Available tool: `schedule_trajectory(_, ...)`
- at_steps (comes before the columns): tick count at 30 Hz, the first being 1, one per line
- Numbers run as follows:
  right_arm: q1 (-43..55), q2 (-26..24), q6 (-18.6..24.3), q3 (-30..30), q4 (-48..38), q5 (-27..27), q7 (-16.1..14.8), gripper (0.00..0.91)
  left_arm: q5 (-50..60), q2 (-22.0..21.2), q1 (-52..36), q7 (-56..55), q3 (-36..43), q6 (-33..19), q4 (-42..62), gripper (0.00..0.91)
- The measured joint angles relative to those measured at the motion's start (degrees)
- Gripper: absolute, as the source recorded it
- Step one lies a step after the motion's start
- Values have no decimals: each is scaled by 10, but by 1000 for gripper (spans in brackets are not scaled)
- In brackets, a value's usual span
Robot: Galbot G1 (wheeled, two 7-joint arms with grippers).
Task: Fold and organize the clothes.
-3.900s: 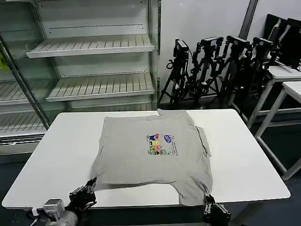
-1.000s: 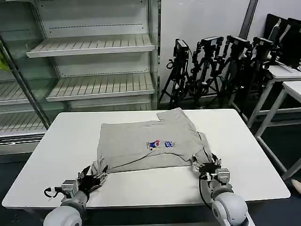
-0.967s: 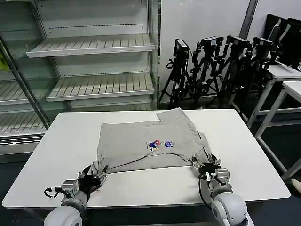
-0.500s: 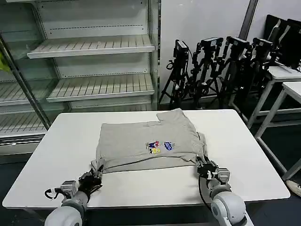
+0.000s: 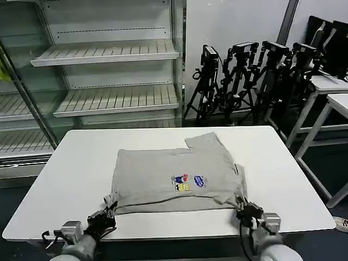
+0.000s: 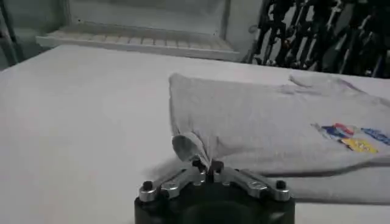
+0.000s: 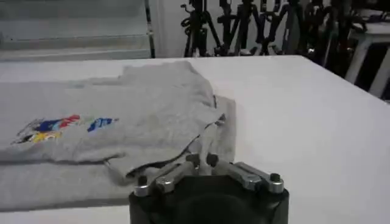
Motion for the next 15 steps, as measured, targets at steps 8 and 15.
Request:
schedule_trajectory(8,-28,-7,13,36,57,-4,3,907,28,0,56,-1,-22,0,-57,907)
schedule_trajectory(15,16,-21,14,50,62,23,12,907,35,20,61,12,-72,0,-81,907)
